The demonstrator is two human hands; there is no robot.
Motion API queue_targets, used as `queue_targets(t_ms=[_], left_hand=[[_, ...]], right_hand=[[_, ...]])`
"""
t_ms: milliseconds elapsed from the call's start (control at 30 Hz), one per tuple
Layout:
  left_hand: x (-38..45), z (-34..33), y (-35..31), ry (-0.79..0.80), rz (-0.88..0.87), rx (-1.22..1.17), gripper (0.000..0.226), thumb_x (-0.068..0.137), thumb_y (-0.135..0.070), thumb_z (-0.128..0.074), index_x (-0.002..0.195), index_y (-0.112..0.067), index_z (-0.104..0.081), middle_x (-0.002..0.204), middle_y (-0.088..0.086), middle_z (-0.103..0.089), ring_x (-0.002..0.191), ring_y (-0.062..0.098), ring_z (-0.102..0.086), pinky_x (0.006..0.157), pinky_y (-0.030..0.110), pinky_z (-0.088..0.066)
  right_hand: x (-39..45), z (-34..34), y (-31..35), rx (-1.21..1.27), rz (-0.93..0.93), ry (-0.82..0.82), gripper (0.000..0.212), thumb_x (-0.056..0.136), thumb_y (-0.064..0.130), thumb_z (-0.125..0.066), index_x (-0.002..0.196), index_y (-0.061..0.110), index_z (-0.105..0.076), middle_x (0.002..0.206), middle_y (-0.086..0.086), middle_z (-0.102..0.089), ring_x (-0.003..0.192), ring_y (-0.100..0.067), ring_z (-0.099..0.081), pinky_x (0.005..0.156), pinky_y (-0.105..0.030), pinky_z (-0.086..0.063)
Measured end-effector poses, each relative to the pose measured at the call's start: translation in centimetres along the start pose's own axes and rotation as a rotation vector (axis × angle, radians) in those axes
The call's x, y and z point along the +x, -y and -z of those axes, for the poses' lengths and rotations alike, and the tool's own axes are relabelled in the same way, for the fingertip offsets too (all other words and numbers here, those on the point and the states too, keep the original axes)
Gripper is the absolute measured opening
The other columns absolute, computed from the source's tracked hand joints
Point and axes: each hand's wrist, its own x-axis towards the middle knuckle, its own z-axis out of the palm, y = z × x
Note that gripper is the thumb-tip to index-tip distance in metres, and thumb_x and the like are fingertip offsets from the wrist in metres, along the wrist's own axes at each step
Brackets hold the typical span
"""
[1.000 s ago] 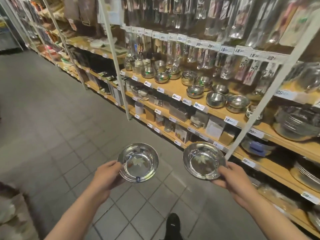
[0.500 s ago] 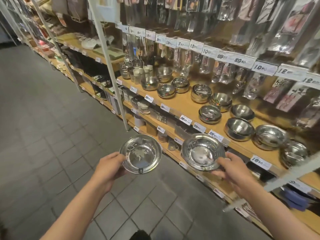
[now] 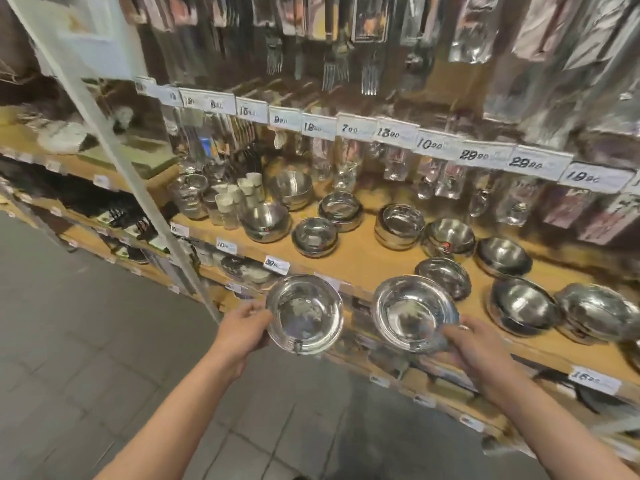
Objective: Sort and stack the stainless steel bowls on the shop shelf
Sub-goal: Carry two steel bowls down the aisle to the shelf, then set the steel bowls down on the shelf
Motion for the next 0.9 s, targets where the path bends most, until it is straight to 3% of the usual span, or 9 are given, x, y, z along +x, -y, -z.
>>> queue_targets(t_ms=[100,233,333,400,467,533,633,800,900], left_hand=[[4.5,-2.0,-2.4,0.101,-0.002,0.036,0.014,0.087,-0.003,-0.063,0.080,-0.015,-0.063,0.064,0.004,-0.062,0.051,0.012,-0.054,0.059,0.028,-0.056],[9.7,-6.1,-4.0,0.210,0.048,0.050,0.014,0.085,0.000,-0.069,0.097,0.006,-0.069,0.076,0.015,-0.070,0.067,0.025,-0.063,0.069,0.042,-0.056],[13.2,-9.6,-4.6,0.266,0.087,0.075,0.011,0.086,0.000,-0.071,0.097,0.002,-0.071,0.071,0.007,-0.076,0.058,0.018,-0.071,0.055,0.028,-0.059],[15.3,-12.0,-5.0,0.273,0.096,0.117,0.011,0.088,0.002,-0.067,0.097,-0.001,-0.072,0.069,0.005,-0.076,0.058,0.016,-0.072,0.051,0.028,-0.059],[17.5,-14.4,-5.3,0.276,0.084,0.192,0.013,0.090,0.000,-0.062,0.095,-0.002,-0.073,0.078,0.010,-0.076,0.068,0.024,-0.074,0.060,0.039,-0.063],[19.1,-16.5,-5.4,0.278,0.080,0.251,0.016,0.092,0.000,-0.057,0.085,-0.005,-0.070,0.076,0.012,-0.073,0.065,0.027,-0.072,0.060,0.039,-0.061],[21.5,-19.1,-5.4,0.290,0.128,0.290,0.017,0.093,-0.003,-0.059,0.079,-0.008,-0.068,0.082,0.020,-0.074,0.073,0.033,-0.070,0.072,0.049,-0.061],[24.1,-21.7,-5.3,0.304,0.120,0.345,0.013,0.092,-0.012,-0.065,0.081,-0.012,-0.072,0.071,0.004,-0.073,0.059,0.019,-0.060,0.057,0.025,-0.045],[25.0,-22.3,-5.2,0.360,0.128,0.399,0.022,0.092,-0.013,-0.068,0.073,-0.023,-0.070,0.059,-0.008,-0.072,0.049,0.008,-0.060,0.050,0.023,-0.047]], right_hand=[[1.4,-1.0,0.8,0.067,-0.028,-0.044,0.016,0.089,-0.001,-0.063,0.105,0.001,-0.064,0.089,-0.020,-0.078,0.082,-0.031,-0.077,0.060,-0.031,-0.062],[3.7,-1.8,1.7,0.118,-0.037,-0.124,0.019,0.093,0.000,-0.060,0.111,0.002,-0.064,0.101,-0.021,-0.077,0.096,-0.034,-0.075,0.082,-0.044,-0.062],[5.2,-2.1,2.5,0.148,-0.054,-0.132,0.015,0.095,0.000,-0.059,0.108,-0.001,-0.066,0.100,-0.019,-0.075,0.094,-0.033,-0.074,0.095,-0.051,-0.057],[6.5,-2.0,2.9,0.163,-0.070,-0.141,0.006,0.095,-0.001,-0.059,0.098,-0.001,-0.064,0.084,-0.013,-0.071,0.076,-0.022,-0.072,0.085,-0.045,-0.062],[8.1,-1.8,3.3,0.204,-0.077,-0.164,0.009,0.097,-0.003,-0.057,0.089,0.001,-0.060,0.064,-0.003,-0.069,0.061,-0.014,-0.071,0.069,-0.035,-0.065],[9.8,-1.8,3.8,0.234,-0.082,-0.172,0.013,0.098,-0.003,-0.056,0.086,0.002,-0.058,0.056,0.002,-0.068,0.055,-0.012,-0.071,0.066,-0.032,-0.064],[12.6,-1.9,4.3,0.263,-0.120,-0.176,0.014,0.098,-0.001,-0.058,0.085,0.004,-0.055,0.062,-0.006,-0.065,0.057,-0.017,-0.069,0.067,-0.036,-0.065],[16.3,-3.2,5.6,0.245,-0.138,-0.196,0.012,0.098,0.001,-0.058,0.089,0.005,-0.063,0.067,-0.008,-0.074,0.064,-0.025,-0.072,0.063,-0.034,-0.065],[17.7,-4.5,6.0,0.267,-0.144,-0.201,0.009,0.095,0.000,-0.062,0.096,0.007,-0.068,0.082,-0.009,-0.079,0.076,-0.023,-0.078,0.060,-0.030,-0.064]])
